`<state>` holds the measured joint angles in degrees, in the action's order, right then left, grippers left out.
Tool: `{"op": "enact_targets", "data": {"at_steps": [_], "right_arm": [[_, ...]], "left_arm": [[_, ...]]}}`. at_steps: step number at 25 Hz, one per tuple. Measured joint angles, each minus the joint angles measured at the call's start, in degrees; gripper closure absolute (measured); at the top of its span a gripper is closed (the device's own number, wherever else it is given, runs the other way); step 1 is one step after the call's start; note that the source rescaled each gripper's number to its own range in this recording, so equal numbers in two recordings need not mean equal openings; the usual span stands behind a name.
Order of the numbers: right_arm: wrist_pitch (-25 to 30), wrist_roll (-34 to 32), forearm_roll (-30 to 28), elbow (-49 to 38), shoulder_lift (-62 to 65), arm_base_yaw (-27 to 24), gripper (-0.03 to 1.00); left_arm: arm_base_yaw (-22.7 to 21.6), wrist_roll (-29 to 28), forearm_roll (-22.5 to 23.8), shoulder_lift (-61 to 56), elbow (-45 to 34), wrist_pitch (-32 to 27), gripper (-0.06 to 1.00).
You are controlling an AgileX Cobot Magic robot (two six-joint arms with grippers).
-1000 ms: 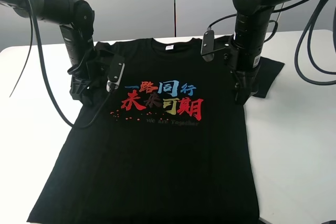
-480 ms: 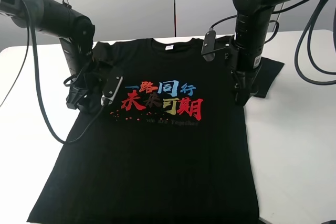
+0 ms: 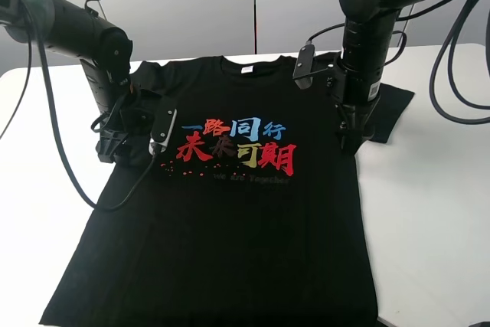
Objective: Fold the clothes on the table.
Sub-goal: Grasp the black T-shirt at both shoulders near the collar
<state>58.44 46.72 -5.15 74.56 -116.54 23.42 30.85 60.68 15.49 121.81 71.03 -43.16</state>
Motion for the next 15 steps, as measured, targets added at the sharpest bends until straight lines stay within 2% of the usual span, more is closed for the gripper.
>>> {"op": "enact_targets", "data": {"at_steps": [7, 15], "right_arm": [[0.12, -0.66, 0.10, 0.00, 0.00, 0.00, 0.06], [1.23, -0.89, 2.44, 0.00, 0.00, 0.00, 0.06]], "left_arm": [[0.00, 3.58, -0.34, 0.00, 0.00, 0.03, -0.04], [0.00, 4.15, -0.45, 0.97, 0.29, -0.52, -0.04]]}}
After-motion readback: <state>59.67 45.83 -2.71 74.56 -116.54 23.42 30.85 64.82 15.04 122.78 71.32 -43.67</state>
